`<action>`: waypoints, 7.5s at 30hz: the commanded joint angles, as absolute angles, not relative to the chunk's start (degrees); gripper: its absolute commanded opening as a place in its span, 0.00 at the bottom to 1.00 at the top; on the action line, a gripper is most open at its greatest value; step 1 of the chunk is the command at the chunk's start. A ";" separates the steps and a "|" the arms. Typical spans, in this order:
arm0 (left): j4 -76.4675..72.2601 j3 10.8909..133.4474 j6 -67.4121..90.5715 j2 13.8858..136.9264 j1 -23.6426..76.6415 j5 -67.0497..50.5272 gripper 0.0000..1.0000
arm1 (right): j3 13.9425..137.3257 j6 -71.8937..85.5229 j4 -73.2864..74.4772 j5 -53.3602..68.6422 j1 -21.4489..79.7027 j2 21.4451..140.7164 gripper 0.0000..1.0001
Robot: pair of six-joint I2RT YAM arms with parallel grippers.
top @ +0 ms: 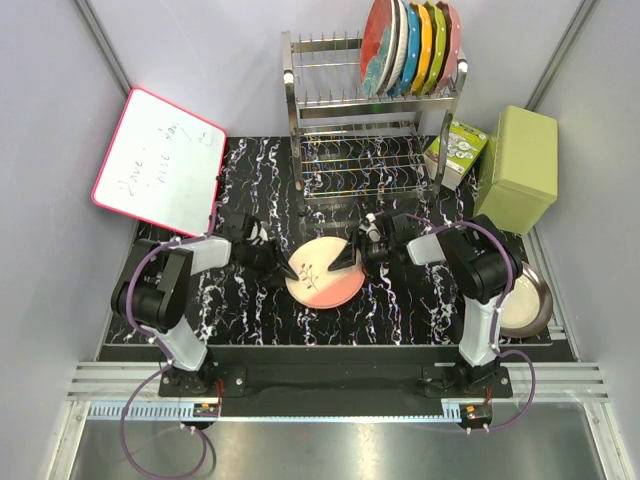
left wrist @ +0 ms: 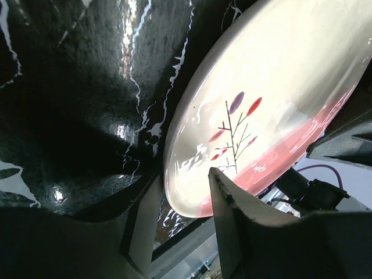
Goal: Load the plates into the dish rack
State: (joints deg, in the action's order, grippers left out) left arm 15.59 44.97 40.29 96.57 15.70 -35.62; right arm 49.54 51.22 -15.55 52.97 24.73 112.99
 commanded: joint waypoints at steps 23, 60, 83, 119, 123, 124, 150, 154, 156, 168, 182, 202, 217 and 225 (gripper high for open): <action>18.63 41.57 33.58 91.06 16.53 -28.39 0.45 | 49.48 42.63 -1.42 44.83 17.75 101.00 0.08; 25.32 55.46 9.75 65.31 2.46 -8.62 0.81 | 163.83 -6.05 21.47 -19.31 35.42 113.90 0.00; 19.69 47.02 15.20 58.54 2.46 -5.80 0.99 | 159.79 -19.86 1.93 -34.89 36.21 122.69 0.00; 16.87 43.86 16.00 59.85 1.76 -7.82 0.99 | 157.50 -18.20 3.60 -37.62 33.22 128.49 0.00; 16.53 43.68 16.08 60.29 1.67 -8.35 0.99 | 158.82 -18.63 3.08 -36.83 32.78 129.20 0.00; 16.52 43.68 16.17 60.47 1.58 -8.61 0.99 | 159.08 -19.15 2.90 -36.13 32.70 129.29 0.00; 15.82 43.50 16.70 61.44 1.14 -9.49 0.99 | 154.34 -18.10 4.48 -33.93 32.61 125.25 0.65; 16.70 45.87 16.00 62.49 1.14 -8.97 0.99 | 152.15 -19.77 4.57 -34.10 33.83 121.13 0.66; 18.45 47.63 14.25 64.07 1.14 -8.09 0.99 | 149.78 -21.70 4.57 -34.45 34.45 119.28 0.67; 32.96 67.94 15.38 76.03 -1.23 0.03 0.99 | 102.40 -26.80 10.51 -39.56 34.89 80.05 0.73; 25.84 64.13 -7.55 74.08 39.79 -16.88 0.99 | 61.09 -22.35 43.90 -34.98 20.57 45.97 0.91; -4.21 98.16 47.81 127.52 57.65 -15.82 0.90 | 59.94 -8.61 48.61 -38.76 11.60 35.69 0.94; -14.14 107.04 59.32 141.32 61.35 -17.23 0.83 | 60.29 -9.84 48.60 -38.76 11.43 35.50 0.94; -15.55 110.31 58.27 145.90 61.87 -18.89 0.63 | 59.15 -9.23 49.39 -38.94 11.34 35.07 0.93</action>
